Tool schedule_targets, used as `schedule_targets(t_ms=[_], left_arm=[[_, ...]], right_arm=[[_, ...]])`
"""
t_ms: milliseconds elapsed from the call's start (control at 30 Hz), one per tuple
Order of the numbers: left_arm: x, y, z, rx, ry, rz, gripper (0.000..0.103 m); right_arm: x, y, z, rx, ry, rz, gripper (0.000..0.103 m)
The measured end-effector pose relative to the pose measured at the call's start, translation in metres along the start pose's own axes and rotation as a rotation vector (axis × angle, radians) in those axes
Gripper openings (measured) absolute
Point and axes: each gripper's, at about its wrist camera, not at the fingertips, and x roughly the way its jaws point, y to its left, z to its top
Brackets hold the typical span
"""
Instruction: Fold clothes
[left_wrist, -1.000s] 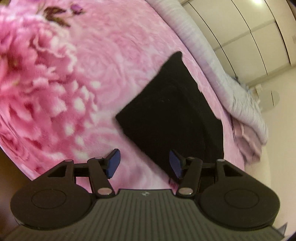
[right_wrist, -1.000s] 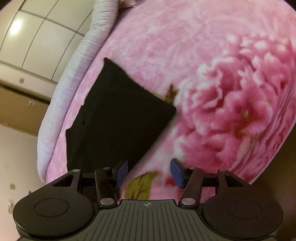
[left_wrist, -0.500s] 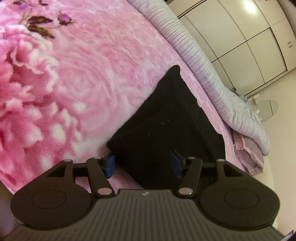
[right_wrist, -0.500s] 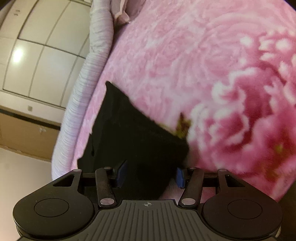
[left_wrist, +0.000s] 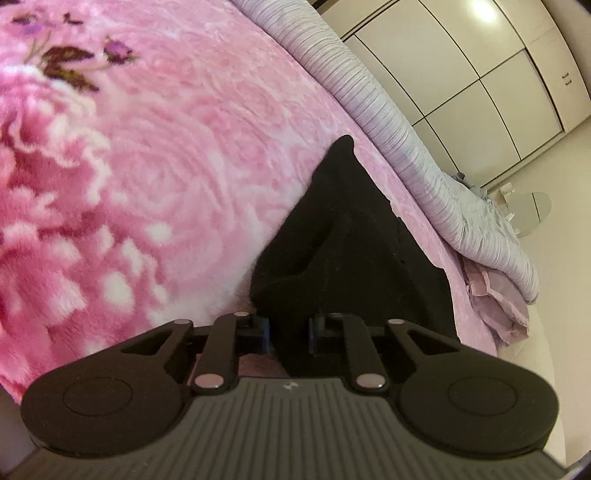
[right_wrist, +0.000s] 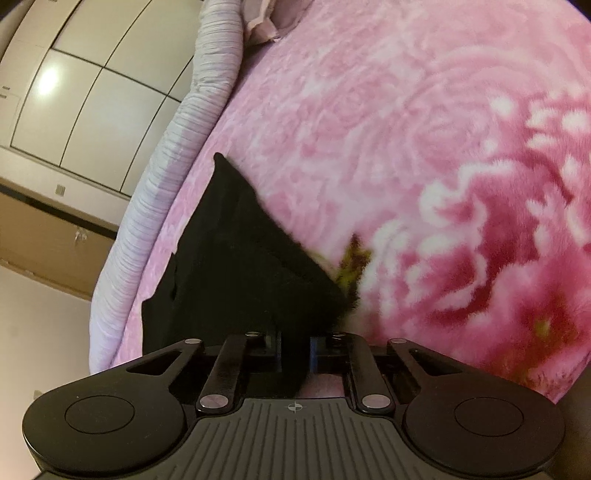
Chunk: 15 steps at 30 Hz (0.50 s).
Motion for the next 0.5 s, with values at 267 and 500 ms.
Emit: schedule_targets(t_ms=[267,500], left_arm=[[-0.032,-0.014,0.0,0.093,-0.027,-0.024,0.012],[-0.097,0.001,-0.02,0.112,0.009,-0.043,0.012]], right_arm=[[-0.032,0.019,-0.007,-0.054,-0.009,0.043,0.008],[-0.086,0.003,-0.035,-0.039,0.053,0.058,0.008]])
